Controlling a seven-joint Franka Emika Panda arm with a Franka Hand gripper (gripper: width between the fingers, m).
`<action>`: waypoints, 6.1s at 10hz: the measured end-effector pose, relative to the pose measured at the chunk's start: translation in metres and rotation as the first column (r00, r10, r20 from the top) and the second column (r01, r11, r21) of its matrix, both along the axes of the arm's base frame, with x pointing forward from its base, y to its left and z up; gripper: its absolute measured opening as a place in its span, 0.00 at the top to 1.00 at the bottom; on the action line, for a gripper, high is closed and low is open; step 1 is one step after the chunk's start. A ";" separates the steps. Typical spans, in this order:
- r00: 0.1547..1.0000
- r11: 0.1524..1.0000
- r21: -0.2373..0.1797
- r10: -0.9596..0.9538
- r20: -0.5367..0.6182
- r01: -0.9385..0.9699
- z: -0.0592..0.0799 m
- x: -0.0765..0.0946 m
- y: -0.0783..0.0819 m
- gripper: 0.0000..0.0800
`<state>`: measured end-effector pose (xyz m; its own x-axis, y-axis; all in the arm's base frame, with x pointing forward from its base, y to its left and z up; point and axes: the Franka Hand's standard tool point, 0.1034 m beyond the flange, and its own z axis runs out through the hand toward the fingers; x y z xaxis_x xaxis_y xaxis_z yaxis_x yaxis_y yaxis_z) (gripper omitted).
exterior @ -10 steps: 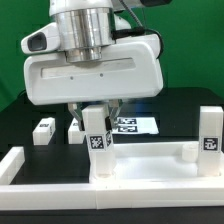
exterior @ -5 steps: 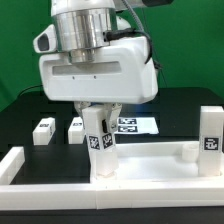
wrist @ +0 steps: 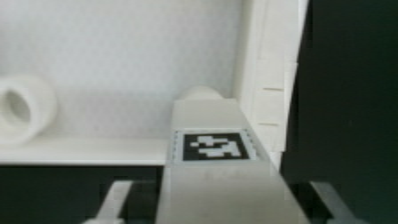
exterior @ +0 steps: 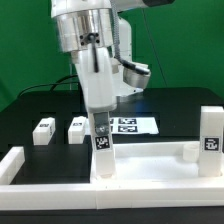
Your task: Assemble desk
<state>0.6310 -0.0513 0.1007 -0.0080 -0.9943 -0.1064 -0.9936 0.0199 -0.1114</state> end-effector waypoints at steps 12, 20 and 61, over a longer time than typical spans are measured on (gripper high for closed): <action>0.428 0.423 -0.123 0.904 -0.012 -0.898 0.001 -0.004 0.002 0.19; 0.438 0.431 -0.125 0.898 -0.034 -0.894 0.001 -0.004 0.001 0.64; 0.995 0.993 -0.052 0.103 -0.008 -0.103 0.003 0.001 0.009 0.41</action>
Offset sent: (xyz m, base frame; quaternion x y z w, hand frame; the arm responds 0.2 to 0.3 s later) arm -0.0031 -0.0068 0.0033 -0.0572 0.0049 -0.2576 0.9646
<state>0.6323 -0.0428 0.1033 0.0945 -0.9940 -0.0543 -0.9906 -0.0885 -0.1044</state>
